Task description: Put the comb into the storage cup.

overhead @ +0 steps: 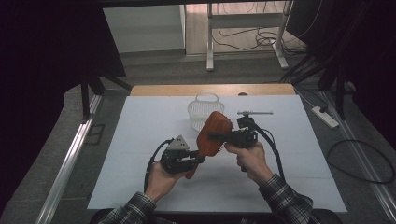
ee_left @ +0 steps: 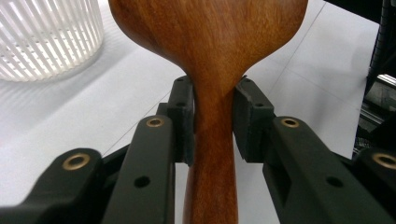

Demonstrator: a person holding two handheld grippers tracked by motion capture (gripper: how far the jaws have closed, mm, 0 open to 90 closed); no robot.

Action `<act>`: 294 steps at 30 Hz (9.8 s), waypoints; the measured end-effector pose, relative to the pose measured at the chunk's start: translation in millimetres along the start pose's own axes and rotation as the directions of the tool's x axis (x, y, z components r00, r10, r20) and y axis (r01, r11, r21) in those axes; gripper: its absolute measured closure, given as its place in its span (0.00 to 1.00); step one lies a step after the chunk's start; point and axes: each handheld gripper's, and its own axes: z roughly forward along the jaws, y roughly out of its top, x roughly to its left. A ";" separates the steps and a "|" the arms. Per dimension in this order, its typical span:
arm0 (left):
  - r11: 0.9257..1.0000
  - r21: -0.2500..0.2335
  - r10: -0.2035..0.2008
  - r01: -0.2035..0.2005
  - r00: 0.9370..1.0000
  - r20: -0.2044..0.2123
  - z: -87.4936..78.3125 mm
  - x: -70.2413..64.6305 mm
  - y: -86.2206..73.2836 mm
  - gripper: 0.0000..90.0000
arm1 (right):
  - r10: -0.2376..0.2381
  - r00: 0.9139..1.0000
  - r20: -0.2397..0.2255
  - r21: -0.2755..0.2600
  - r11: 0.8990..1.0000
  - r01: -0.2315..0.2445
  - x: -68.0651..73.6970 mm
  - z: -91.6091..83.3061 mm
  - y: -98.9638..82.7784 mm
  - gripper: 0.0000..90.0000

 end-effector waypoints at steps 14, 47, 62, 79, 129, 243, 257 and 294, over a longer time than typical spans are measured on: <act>1.000 0.027 0.005 -0.005 1.000 -0.006 0.7 0.3 -0.7 0.57 | -0.017 1.000 -0.007 -0.008 1.000 0.017 1.1 -2.9 0.0 0.59; 0.997 0.057 -0.056 0.054 0.998 0.038 -28.8 20.3 -20.0 0.03 | -0.069 0.997 0.026 -0.056 0.996 0.070 -0.5 -13.7 10.1 0.59; 0.999 0.022 -0.050 0.050 0.999 0.012 -51.3 20.4 -33.2 0.00 | -0.059 0.997 0.042 -0.084 0.994 0.062 -4.9 -21.4 21.5 0.59; 0.996 0.023 -0.080 0.082 0.994 -0.070 -77.3 23.4 -60.2 0.00 | -0.062 0.996 0.062 -0.119 0.991 0.069 -8.9 -20.7 39.3 0.59; 0.986 -0.021 -0.166 0.165 0.972 -0.163 -127.1 22.9 -105.2 0.00 | -0.045 0.991 0.126 -0.184 0.980 0.068 -17.8 -11.8 86.0 0.59; 0.978 -0.012 -0.210 0.211 0.965 -0.156 -132.4 25.4 -109.2 0.00 | -0.071 0.916 0.394 -0.177 0.973 0.151 -47.8 54.5 92.6 0.58; 0.977 -0.008 -0.210 0.211 0.965 -0.155 -132.1 25.9 -108.9 0.00 | -0.008 0.929 0.370 -0.217 0.972 0.095 -59.8 52.4 82.7 0.58; 0.976 0.000 -0.214 0.216 0.965 -0.154 -131.2 26.5 -108.5 0.00 | 0.028 0.920 0.390 -0.211 0.976 0.060 -76.6 44.4 68.7 0.39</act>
